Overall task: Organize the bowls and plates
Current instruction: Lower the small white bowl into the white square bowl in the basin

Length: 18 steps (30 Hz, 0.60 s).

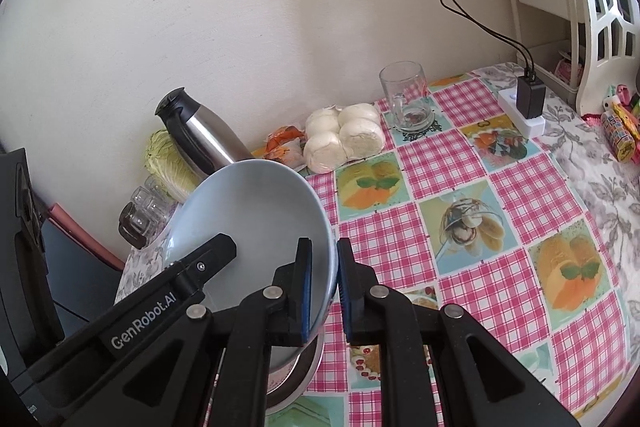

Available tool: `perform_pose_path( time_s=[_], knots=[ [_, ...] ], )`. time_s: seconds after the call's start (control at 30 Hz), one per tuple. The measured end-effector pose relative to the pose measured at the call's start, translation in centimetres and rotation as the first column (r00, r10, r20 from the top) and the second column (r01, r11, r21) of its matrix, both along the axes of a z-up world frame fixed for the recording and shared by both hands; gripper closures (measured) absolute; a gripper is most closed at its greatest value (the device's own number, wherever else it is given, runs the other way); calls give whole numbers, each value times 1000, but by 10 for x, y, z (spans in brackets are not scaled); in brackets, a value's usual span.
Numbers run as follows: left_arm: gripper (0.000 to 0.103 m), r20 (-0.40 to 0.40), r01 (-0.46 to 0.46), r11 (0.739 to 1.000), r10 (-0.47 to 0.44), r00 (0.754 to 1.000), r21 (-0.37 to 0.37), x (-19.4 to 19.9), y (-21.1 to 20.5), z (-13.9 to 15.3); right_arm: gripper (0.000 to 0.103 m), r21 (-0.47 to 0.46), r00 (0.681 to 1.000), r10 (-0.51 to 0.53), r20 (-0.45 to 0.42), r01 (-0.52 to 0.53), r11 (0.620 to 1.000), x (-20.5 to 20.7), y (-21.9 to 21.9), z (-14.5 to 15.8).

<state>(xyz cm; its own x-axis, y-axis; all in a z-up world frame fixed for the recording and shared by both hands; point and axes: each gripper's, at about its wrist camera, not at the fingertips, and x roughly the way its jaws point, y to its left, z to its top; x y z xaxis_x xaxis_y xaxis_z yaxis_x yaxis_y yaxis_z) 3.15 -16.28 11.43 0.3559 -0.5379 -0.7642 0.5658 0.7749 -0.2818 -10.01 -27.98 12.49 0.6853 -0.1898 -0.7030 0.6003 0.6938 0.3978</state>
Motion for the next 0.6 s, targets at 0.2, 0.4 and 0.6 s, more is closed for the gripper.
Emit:
perform_pose_path(
  time_s=[0.2, 0.4, 0.6],
  knots=[
    [79, 1, -34, 999, 34, 999, -9, 8, 18, 4, 89, 10, 999, 31, 7, -32, 999, 9, 13, 0],
    [79, -4, -61, 998, 61, 998, -14, 18, 37, 6, 88, 4, 998, 65, 6, -65, 998, 20, 28, 2],
    [79, -8, -93, 995, 93, 996, -16, 27, 54, 7, 88, 2, 995, 98, -2, -98, 995, 32, 43, 1]
  ],
)
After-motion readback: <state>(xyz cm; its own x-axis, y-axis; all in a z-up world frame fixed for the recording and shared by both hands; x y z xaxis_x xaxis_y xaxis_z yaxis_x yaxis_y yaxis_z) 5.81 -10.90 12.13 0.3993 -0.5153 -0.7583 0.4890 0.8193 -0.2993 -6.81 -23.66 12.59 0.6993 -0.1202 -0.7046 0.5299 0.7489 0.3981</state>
